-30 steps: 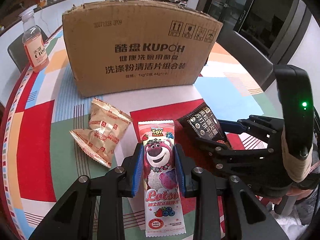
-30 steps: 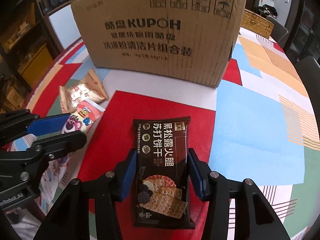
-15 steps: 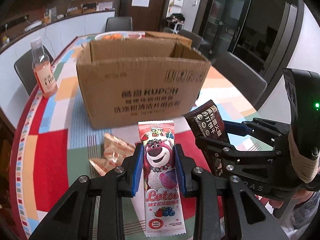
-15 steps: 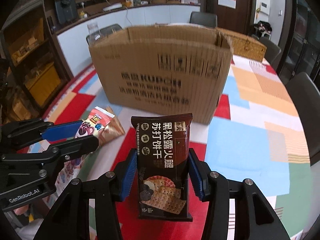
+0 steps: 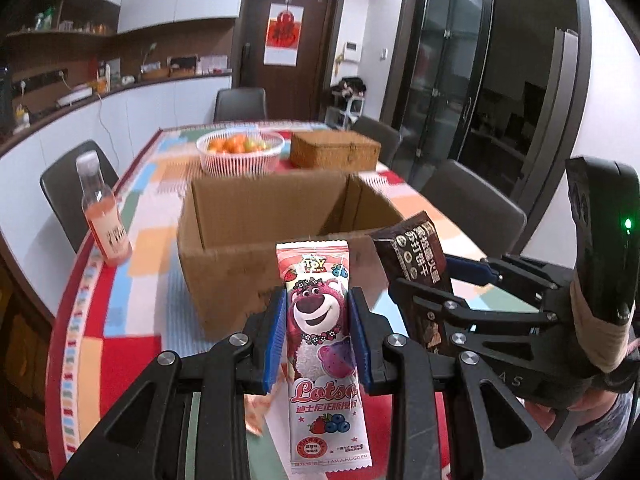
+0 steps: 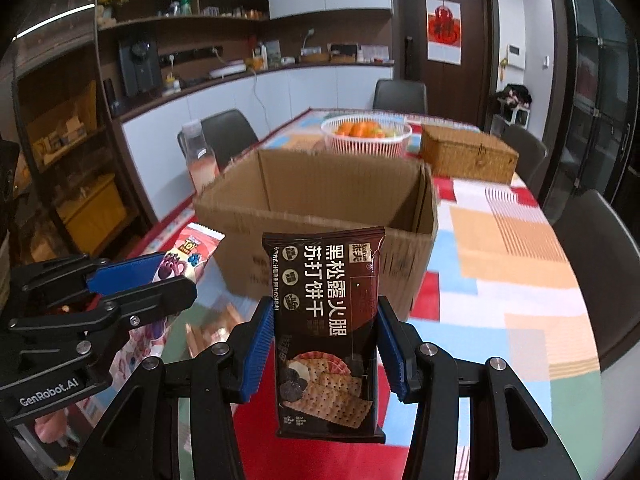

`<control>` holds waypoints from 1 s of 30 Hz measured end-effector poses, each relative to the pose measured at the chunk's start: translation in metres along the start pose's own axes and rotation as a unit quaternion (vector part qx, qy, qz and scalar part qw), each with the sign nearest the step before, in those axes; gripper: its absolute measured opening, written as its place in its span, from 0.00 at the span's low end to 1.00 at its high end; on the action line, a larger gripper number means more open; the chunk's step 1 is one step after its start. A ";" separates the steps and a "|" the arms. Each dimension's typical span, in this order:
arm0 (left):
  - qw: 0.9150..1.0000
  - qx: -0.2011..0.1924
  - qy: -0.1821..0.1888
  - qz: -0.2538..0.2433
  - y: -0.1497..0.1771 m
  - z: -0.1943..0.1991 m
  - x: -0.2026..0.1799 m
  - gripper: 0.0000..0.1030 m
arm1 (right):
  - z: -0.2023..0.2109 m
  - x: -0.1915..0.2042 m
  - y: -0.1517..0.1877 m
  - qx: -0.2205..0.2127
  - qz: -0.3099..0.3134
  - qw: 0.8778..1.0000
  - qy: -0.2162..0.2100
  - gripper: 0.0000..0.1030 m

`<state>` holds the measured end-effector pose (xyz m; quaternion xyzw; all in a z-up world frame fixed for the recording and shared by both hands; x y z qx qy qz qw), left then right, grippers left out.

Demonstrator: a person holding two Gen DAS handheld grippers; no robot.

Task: Organize snacks
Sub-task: 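Lift both packets over the box, lower them in and open both tools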

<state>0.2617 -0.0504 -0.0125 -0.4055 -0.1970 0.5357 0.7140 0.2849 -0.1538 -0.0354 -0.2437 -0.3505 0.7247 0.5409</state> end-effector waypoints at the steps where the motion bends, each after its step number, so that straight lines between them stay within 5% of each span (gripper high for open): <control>1: 1.000 -0.006 -0.001 -0.001 -0.006 0.001 0.000 0.29 | 0.001 0.000 -0.004 -0.005 0.000 1.000 0.000 0.48; 19: 0.997 -0.060 -0.040 -0.016 -0.087 -0.011 0.024 0.29 | -0.004 -0.015 -0.089 -0.074 -0.004 0.997 0.006 0.48; 30: 0.998 -0.038 -0.055 0.000 -0.115 -0.057 0.056 0.29 | -0.044 -0.020 -0.117 -0.049 -0.003 0.999 0.009 0.48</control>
Point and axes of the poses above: each gripper's, at about its wrist camera, not at the fingertips, and z roughly against the way its jaws point, x to its left, y to its underside, the point moved 9 cm from there along -z, roughly the way its jaws point, and after that the axes turned 1 degree about z, right-handed, at the moved point
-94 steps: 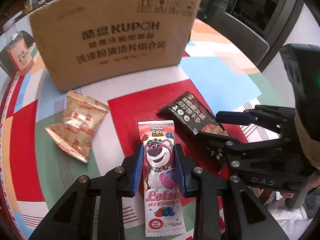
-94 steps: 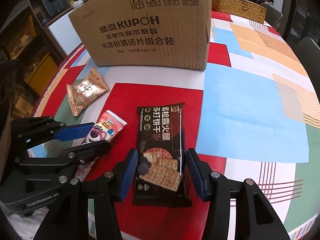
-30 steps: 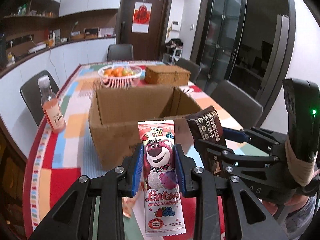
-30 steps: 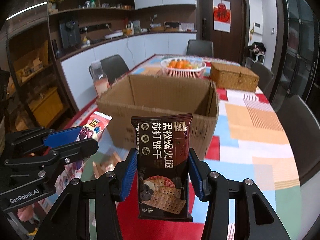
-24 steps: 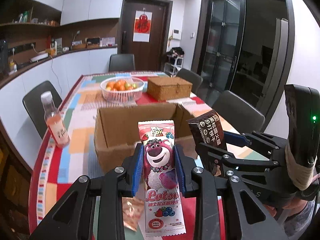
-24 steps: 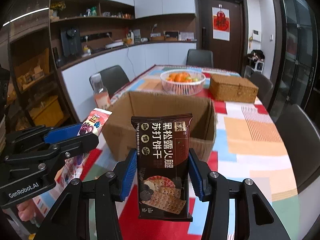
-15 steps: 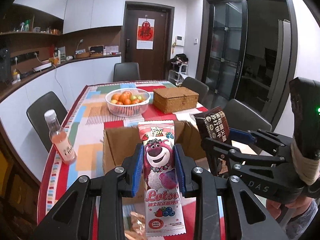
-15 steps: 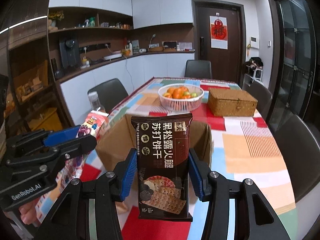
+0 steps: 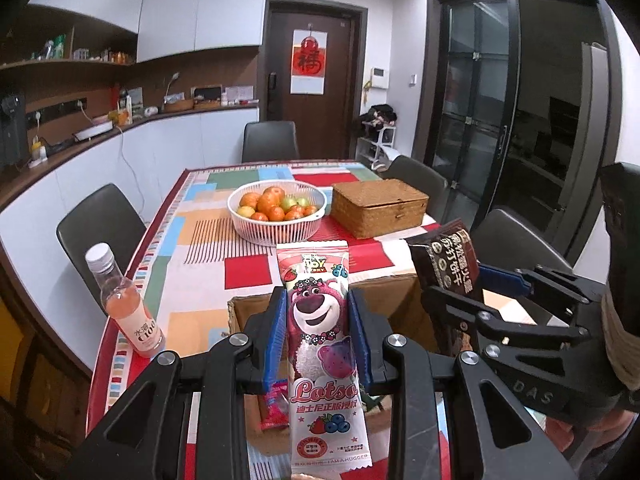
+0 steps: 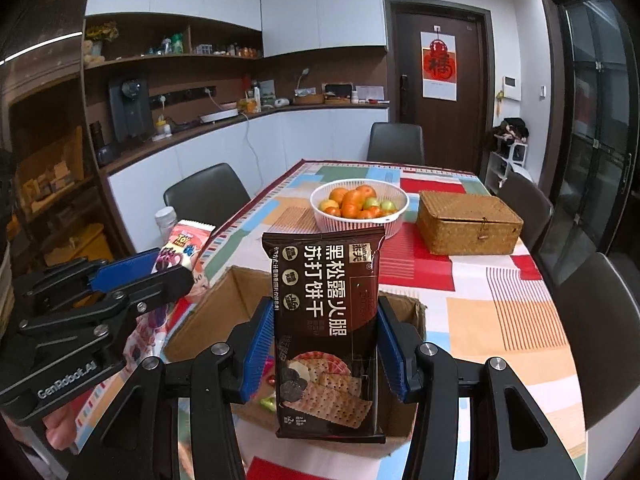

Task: Organize snacks
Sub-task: 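Lift both packets over the box, lower them in and open both tools, then move the left tool back to the gold biscuit packet on the table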

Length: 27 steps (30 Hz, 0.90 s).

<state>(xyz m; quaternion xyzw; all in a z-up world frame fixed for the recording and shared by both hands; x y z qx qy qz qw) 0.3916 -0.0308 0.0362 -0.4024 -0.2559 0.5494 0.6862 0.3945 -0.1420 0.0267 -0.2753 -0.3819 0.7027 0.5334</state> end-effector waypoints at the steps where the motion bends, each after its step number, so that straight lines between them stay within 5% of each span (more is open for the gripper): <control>1: 1.000 0.005 0.004 0.004 -0.001 -0.006 0.002 0.29 | -0.005 0.000 0.000 0.004 0.001 1.000 0.001 0.48; 11: 0.998 0.056 -0.011 0.009 0.010 -0.056 0.014 0.30 | -0.043 -0.006 0.005 0.051 0.001 0.999 0.012 0.48; 15: 0.998 0.062 -0.031 0.010 0.012 -0.060 0.020 0.41 | -0.052 -0.011 0.008 0.065 0.001 0.998 0.020 0.49; 18: 0.998 0.056 -0.035 0.012 0.014 -0.052 0.024 0.45 | -0.051 -0.015 0.009 0.066 -0.003 0.997 0.029 0.59; 27: 0.999 0.023 -0.023 -0.011 0.029 0.008 0.012 0.48 | -0.009 0.000 0.014 0.027 0.010 0.999 0.026 0.59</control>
Point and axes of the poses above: each gripper's, at about its wrist camera, not at the fingertips, and z roughly against the way its jaws point, x to its left, y to its underside, the point moved 9 cm from there along -z, roughly the way its jaws point, and after that the axes turned 1 degree about z, right-handed, at the moved point
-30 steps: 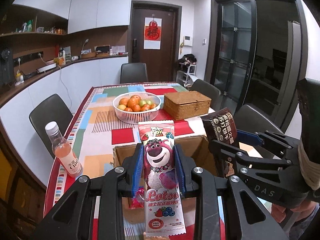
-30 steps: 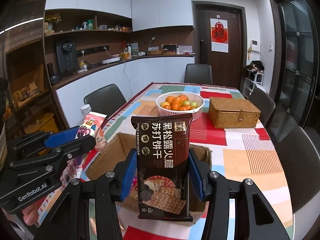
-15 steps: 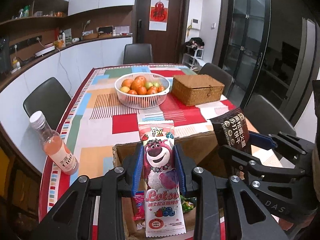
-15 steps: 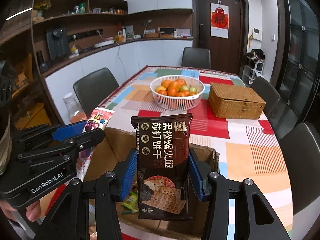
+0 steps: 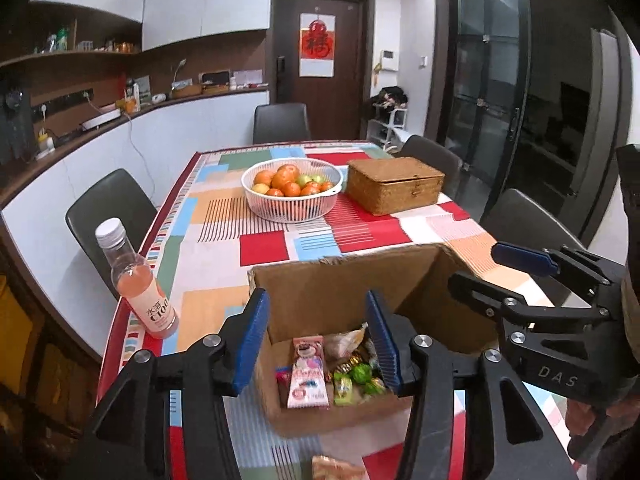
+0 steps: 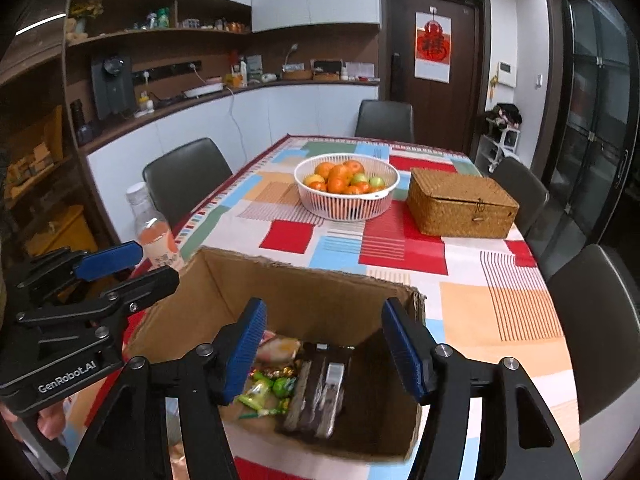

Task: Organize snacks
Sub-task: 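Move the left tool back to the gold biscuit packet on the table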

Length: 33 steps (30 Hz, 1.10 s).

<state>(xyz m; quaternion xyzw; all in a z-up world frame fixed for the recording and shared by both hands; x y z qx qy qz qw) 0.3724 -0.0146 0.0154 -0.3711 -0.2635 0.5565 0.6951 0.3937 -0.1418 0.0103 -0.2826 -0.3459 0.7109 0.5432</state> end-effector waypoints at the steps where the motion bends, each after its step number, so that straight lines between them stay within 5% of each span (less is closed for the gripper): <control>1: 1.000 -0.002 0.001 -0.001 0.002 0.005 -0.001 0.48 | 0.007 0.003 0.003 -0.007 0.001 1.000 -0.001 0.59; 12: 0.999 0.008 0.007 -0.042 0.050 0.042 -0.009 0.51 | 0.031 0.040 0.052 0.013 0.010 0.999 -0.044 0.59; 33: 0.983 0.171 0.010 -0.069 0.181 -0.019 -0.002 0.51 | -0.020 0.056 0.178 0.175 0.004 0.983 -0.060 0.59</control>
Point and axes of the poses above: each gripper's, at about its wrist camera, not at the fingertips, and z roughly against the way its jaws point, x to its left, y to its underside, the point moved 9 cm from there along -z, roughly the way its jaws point, and after that the axes turned 1 degree about z, right-handed, at the moved point
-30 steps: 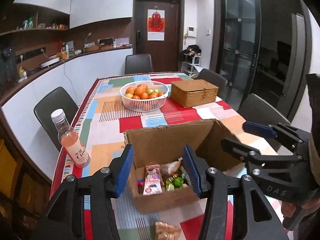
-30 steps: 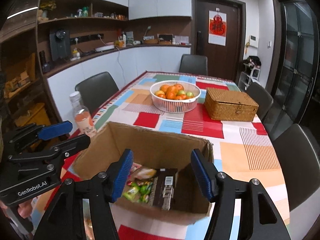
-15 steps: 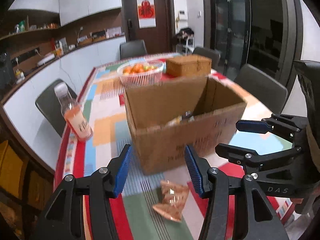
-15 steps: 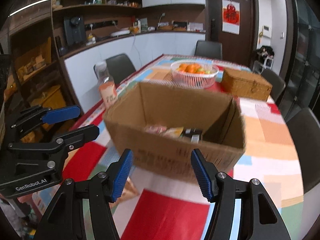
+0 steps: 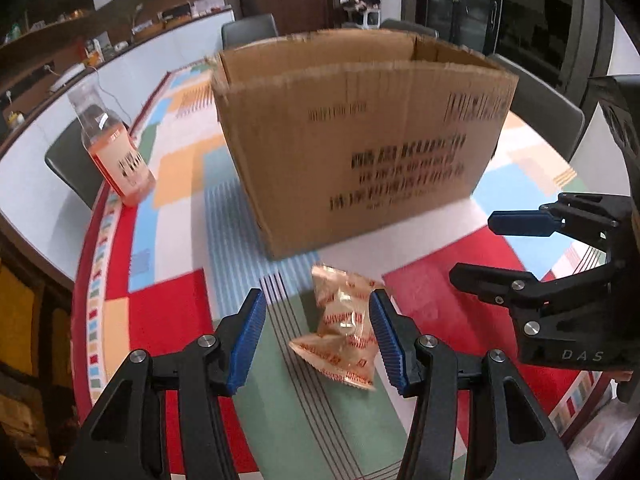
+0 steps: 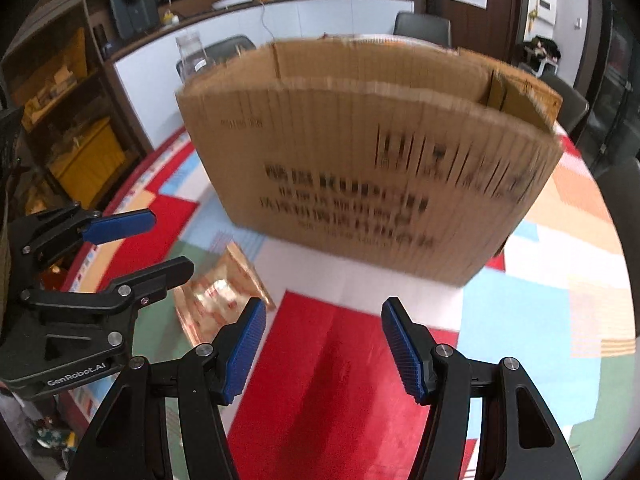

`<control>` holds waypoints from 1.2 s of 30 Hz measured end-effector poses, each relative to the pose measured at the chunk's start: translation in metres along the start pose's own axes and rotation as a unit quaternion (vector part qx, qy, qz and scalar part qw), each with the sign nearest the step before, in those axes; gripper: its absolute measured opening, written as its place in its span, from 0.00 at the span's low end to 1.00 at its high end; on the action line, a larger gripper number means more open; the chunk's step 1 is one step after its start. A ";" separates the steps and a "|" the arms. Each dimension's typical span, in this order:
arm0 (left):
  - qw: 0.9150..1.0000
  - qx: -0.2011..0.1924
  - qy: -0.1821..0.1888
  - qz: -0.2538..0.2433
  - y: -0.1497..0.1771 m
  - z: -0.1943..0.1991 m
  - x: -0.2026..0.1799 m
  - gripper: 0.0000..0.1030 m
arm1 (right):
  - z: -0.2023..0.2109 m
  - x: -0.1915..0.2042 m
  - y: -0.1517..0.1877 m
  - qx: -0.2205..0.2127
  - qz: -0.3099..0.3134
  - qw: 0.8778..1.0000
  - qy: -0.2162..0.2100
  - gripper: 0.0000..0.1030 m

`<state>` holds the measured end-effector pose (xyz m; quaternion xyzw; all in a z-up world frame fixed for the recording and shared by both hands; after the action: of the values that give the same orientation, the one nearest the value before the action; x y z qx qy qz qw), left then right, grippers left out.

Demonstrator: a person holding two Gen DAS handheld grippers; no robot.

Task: Organize snacks
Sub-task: 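Move the left tool back to the gold biscuit packet on the table, then grasp the gold biscuit packet with the left tool and lift it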

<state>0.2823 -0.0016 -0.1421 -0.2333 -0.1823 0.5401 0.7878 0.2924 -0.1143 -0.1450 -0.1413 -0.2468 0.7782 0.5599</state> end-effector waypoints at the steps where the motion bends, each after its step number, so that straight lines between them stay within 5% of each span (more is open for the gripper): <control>1: 1.000 0.005 0.006 -0.001 0.002 -0.004 -0.001 0.51 | -0.004 0.000 0.004 0.007 -0.002 1.000 -0.001 0.59; 19: 0.996 0.061 0.065 0.028 0.016 -0.055 -0.010 0.51 | -0.033 -0.003 0.028 0.056 -0.022 0.998 -0.005 0.59; 22: 0.994 0.065 0.082 0.040 0.017 -0.057 -0.013 0.43 | -0.036 -0.003 0.028 0.059 -0.027 0.998 -0.007 0.59; 36: 0.994 0.047 0.076 0.068 0.022 -0.036 -0.015 0.37 | -0.024 -0.008 0.023 0.042 -0.032 0.999 -0.013 0.59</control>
<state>0.2796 -0.0152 -0.1848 -0.2485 -0.0806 0.5813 0.7706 0.2885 -0.1226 -0.1776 -0.0996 -0.2257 0.7712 0.5868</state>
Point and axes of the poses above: each gripper's, at about its wrist camera, not at the fingertips, and z roughly against the way its jaws point, x to its left, y to its underside, the point moved 9 cm from there along -z, roughly the way its jaws point, and after that the axes turned 1 degree about z, right-handed, at the moved point
